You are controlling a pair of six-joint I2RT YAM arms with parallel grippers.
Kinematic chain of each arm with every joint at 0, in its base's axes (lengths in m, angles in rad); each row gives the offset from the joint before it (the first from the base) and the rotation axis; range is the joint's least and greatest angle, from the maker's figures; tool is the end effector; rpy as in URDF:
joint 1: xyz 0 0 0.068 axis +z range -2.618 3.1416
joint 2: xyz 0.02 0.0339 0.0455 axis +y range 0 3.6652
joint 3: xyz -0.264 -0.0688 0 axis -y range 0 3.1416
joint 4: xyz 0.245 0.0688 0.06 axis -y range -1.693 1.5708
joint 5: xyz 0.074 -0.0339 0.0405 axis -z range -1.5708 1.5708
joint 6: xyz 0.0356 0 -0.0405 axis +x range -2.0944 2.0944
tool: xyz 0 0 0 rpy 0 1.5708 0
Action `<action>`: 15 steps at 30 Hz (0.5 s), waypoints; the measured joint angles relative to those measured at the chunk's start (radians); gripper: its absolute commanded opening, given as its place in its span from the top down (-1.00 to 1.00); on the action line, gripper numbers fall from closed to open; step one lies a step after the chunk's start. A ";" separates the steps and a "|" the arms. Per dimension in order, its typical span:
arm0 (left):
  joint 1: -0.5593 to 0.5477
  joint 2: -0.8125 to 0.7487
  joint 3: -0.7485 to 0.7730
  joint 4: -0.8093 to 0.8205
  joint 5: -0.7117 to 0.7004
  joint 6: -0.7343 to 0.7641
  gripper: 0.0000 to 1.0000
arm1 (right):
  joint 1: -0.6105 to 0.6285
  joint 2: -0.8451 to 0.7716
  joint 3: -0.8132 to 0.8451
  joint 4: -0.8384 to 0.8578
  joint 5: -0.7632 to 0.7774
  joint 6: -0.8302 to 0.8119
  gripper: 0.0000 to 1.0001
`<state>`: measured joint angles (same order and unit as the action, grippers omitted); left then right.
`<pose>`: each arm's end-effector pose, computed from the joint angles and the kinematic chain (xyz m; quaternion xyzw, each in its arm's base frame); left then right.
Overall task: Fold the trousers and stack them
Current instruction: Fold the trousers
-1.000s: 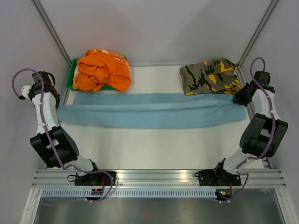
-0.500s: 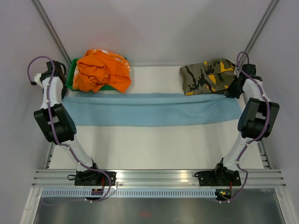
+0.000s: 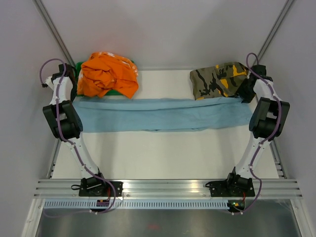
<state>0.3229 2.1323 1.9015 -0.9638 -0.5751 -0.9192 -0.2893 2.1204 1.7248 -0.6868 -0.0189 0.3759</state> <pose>0.4215 0.1615 0.2427 -0.5913 0.7353 0.2136 0.2532 0.4397 -0.1302 0.2028 0.3146 0.9179 0.0196 0.2411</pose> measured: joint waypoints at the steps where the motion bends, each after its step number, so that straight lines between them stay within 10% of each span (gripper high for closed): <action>1: 0.002 0.010 0.006 -0.004 0.000 0.001 0.54 | -0.003 0.002 0.005 -0.001 0.011 -0.005 -0.43; 6: 0.006 0.013 0.045 -0.002 -0.009 0.047 -0.97 | -0.019 0.001 0.077 -0.013 0.035 -0.054 -0.84; 15: -0.004 -0.232 -0.029 0.107 0.046 0.197 -0.99 | 0.035 -0.205 0.062 0.020 -0.030 -0.123 -0.56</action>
<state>0.3191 1.9003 1.8725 -0.8570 -0.5289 -0.7219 -0.2539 1.9152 1.7870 -0.6666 -0.0490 0.2527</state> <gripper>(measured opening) 0.993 0.845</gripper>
